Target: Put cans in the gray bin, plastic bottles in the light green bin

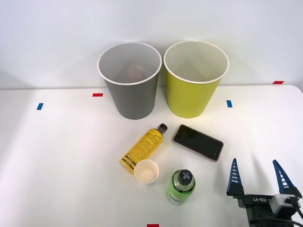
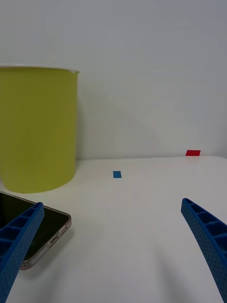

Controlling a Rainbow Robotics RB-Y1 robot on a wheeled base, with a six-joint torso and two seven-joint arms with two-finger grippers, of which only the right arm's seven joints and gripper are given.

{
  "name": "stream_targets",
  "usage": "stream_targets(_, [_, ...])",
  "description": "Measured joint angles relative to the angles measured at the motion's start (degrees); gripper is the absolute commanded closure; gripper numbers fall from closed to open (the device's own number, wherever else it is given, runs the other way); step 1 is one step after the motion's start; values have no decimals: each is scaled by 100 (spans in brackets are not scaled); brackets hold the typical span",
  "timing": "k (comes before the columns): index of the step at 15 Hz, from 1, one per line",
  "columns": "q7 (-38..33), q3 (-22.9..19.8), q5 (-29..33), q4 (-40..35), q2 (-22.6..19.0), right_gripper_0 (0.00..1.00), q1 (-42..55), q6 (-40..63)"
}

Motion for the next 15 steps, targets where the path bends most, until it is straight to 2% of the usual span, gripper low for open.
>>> stream_targets(3, [788,467,-554,-359,-678,0,410,-148])
stream_targets(6, [1036,797,-690,-707,-1217,0,817,-165])
stream_targets(15, [1102,1312,-453,-770,-1688,0,1223,-99])
